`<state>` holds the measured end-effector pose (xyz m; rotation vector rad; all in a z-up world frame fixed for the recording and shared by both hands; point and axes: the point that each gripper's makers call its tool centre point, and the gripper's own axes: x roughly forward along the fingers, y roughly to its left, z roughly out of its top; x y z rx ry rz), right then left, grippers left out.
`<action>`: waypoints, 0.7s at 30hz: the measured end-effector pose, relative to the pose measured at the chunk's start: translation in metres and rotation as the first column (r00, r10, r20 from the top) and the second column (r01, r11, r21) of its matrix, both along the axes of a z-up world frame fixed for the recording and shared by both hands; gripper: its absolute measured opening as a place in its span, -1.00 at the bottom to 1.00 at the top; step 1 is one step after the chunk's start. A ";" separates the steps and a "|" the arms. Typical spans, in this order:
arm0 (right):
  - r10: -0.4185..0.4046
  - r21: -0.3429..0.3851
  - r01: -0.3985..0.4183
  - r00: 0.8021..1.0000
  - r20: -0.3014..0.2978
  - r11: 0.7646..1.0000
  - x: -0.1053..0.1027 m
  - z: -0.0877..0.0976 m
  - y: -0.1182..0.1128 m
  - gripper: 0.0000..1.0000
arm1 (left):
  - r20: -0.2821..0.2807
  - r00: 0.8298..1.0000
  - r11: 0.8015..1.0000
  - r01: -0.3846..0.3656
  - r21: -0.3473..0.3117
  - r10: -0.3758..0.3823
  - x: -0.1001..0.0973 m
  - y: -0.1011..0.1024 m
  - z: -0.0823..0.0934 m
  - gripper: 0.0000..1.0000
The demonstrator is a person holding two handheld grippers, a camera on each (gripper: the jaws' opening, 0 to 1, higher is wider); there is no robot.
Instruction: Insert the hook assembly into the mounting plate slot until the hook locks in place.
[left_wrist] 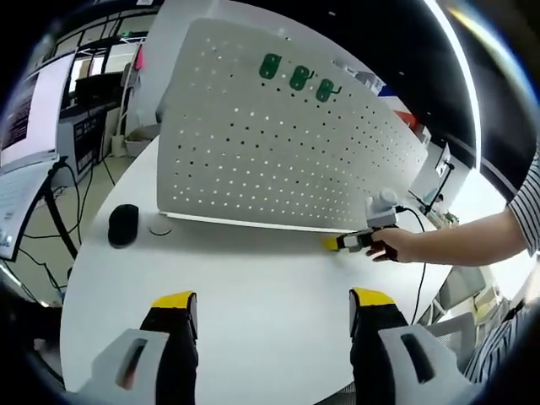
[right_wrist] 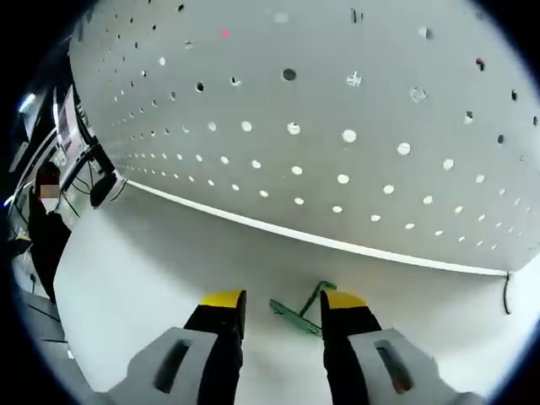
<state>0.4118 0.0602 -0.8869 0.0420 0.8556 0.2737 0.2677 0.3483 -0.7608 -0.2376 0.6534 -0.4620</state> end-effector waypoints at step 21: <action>-0.238 0.088 0.238 0.971 -0.001 0.967 -0.013 -0.005 -0.003 -0.35 | 0.000 1.000 1.000 -0.007 -0.003 0.007 -0.002 0.007 -0.001 0.49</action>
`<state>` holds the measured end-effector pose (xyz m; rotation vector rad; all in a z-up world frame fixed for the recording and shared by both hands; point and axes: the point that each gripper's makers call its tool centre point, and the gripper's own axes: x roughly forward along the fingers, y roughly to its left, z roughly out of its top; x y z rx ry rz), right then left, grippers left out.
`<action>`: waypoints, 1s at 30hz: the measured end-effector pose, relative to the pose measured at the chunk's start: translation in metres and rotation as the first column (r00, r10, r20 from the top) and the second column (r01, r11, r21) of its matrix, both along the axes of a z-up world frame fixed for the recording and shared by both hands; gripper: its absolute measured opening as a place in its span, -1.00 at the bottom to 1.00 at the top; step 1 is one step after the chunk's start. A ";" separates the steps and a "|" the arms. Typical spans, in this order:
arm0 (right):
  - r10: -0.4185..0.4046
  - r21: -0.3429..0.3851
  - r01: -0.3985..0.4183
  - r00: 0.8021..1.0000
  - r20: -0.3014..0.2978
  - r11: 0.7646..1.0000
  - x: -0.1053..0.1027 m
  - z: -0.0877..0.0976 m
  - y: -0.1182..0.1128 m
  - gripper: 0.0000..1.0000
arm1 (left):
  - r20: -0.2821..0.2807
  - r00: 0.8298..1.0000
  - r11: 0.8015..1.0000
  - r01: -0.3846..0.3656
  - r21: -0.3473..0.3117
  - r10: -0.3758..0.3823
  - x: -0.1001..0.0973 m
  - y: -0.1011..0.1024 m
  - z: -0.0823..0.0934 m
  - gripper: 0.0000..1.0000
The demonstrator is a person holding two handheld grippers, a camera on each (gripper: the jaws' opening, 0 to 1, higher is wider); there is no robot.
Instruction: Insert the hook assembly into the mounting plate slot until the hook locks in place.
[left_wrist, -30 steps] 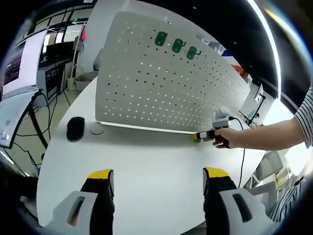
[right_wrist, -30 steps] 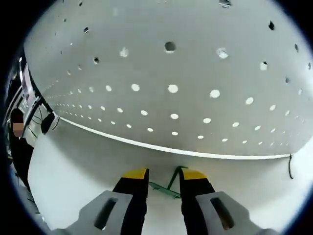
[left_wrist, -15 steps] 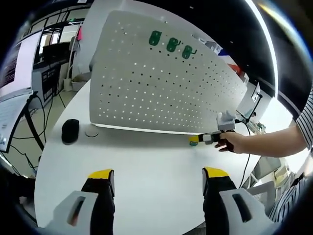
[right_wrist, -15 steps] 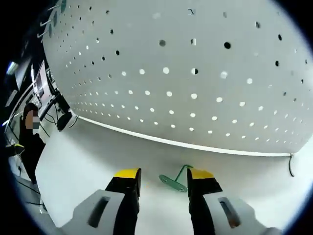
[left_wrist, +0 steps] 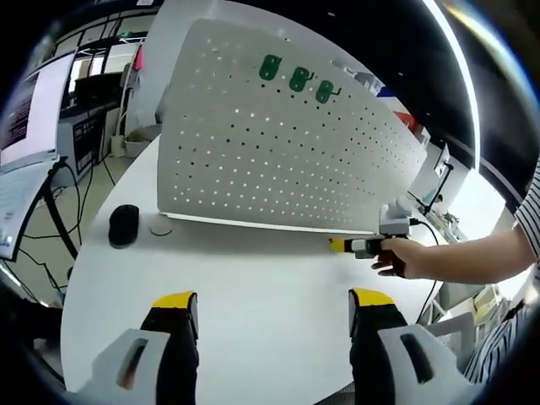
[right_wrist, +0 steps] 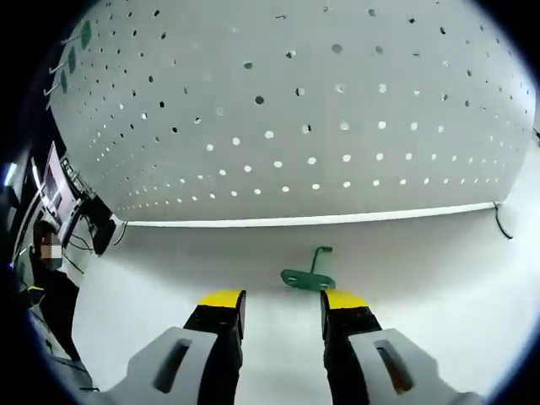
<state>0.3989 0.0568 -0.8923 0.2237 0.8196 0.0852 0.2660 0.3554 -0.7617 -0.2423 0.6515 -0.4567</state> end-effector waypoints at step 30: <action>-0.037 -0.167 0.038 0.999 0.010 0.985 0.008 -0.002 -0.017 -0.77 | -0.009 1.000 1.000 -0.013 0.000 0.013 -0.001 0.007 -0.005 0.48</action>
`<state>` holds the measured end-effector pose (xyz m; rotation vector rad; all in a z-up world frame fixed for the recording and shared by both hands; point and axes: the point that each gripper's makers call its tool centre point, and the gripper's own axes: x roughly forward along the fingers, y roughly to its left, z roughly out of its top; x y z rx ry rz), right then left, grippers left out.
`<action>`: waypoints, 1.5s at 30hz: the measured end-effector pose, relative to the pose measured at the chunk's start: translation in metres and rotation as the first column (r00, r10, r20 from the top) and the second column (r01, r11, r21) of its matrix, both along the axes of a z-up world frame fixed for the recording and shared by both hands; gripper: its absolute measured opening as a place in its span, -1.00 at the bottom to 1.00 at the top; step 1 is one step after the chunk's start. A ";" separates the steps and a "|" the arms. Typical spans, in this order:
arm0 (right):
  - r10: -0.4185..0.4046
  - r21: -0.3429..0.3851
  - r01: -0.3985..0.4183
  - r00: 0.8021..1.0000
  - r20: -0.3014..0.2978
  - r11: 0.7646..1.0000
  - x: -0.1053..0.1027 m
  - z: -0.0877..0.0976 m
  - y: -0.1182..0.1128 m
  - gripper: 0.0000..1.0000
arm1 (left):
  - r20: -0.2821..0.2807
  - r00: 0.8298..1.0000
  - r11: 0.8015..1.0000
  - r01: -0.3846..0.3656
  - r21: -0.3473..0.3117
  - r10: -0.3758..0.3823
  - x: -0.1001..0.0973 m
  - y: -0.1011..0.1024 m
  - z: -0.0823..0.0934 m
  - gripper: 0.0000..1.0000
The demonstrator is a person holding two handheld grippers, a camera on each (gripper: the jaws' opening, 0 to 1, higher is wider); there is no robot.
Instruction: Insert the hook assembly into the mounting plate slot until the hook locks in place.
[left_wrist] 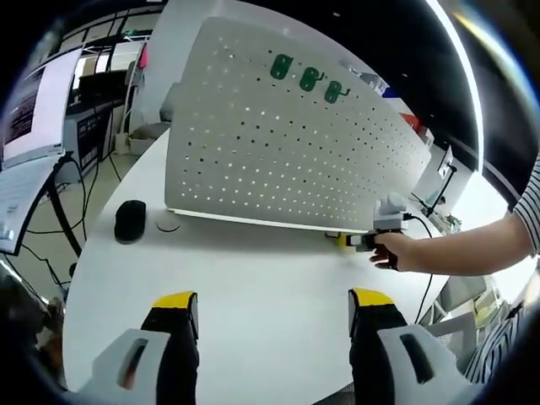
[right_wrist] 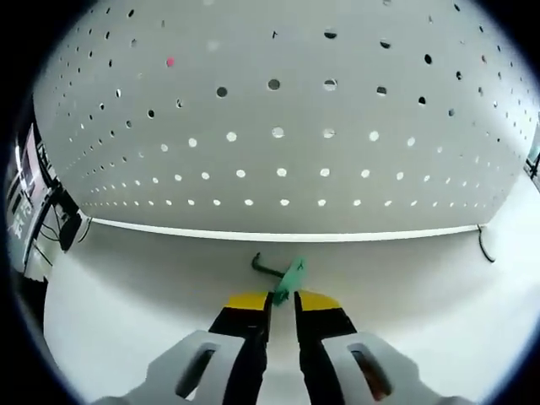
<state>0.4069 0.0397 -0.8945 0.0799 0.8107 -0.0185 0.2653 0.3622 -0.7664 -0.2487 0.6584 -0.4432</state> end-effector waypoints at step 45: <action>0.133 -0.044 -0.129 0.986 0.099 0.991 0.014 0.039 0.001 -1.00 | 0.046 0.997 0.998 0.055 0.004 -0.055 -0.002 -0.019 0.028 0.73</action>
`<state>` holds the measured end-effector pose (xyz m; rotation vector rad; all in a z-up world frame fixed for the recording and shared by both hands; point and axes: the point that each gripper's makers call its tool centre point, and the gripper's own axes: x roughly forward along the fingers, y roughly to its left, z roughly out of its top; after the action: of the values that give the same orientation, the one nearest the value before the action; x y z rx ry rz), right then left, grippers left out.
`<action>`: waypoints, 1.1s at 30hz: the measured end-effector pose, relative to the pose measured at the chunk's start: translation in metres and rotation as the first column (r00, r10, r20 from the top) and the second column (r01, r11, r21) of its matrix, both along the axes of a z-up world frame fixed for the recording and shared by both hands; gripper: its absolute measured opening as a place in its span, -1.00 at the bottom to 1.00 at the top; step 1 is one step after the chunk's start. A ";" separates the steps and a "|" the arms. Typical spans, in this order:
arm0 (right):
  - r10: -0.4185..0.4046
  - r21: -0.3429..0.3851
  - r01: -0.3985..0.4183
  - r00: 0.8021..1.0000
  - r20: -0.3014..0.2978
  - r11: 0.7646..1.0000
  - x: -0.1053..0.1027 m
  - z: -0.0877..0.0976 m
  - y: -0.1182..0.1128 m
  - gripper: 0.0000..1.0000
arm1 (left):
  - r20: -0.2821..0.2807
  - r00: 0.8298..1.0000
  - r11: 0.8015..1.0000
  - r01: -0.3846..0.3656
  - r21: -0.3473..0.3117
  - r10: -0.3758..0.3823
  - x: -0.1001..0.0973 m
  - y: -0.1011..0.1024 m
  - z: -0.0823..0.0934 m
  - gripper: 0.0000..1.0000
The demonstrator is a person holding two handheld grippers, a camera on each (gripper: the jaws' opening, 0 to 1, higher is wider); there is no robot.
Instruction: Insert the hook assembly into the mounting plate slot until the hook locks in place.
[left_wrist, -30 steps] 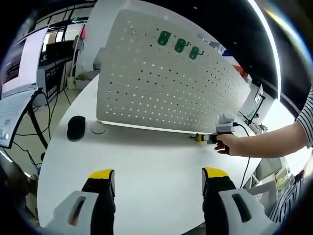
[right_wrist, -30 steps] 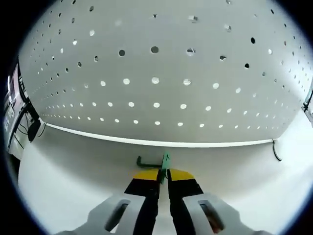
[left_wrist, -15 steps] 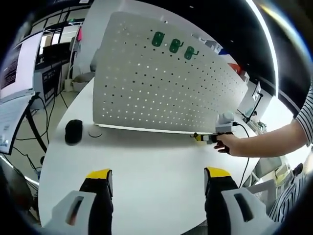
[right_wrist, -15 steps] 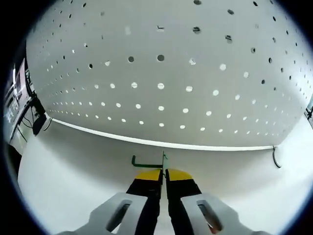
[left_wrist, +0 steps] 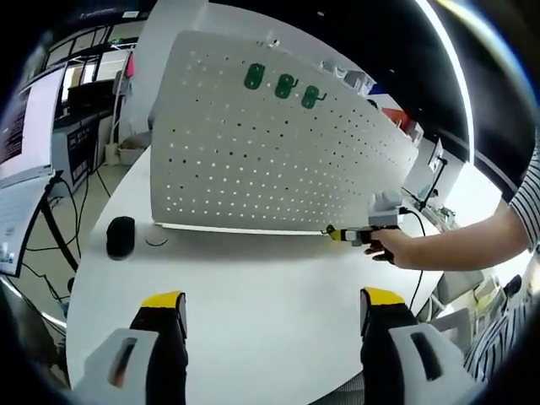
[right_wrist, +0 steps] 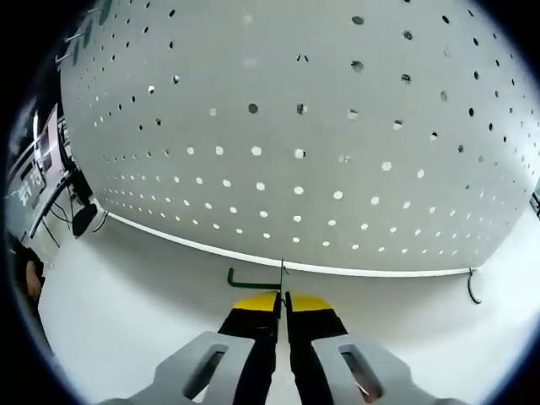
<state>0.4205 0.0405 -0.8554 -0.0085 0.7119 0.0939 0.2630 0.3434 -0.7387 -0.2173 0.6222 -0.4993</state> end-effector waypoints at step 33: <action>0.211 0.157 -0.267 0.929 0.305 0.951 -0.064 0.128 0.104 -1.00 | 0.072 0.996 0.996 0.053 -0.076 -0.047 0.002 -0.038 0.056 0.75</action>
<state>0.3563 0.1442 -0.7275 0.0788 0.4068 0.3915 0.2654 0.3054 -0.6825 -0.2571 0.5408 -0.5776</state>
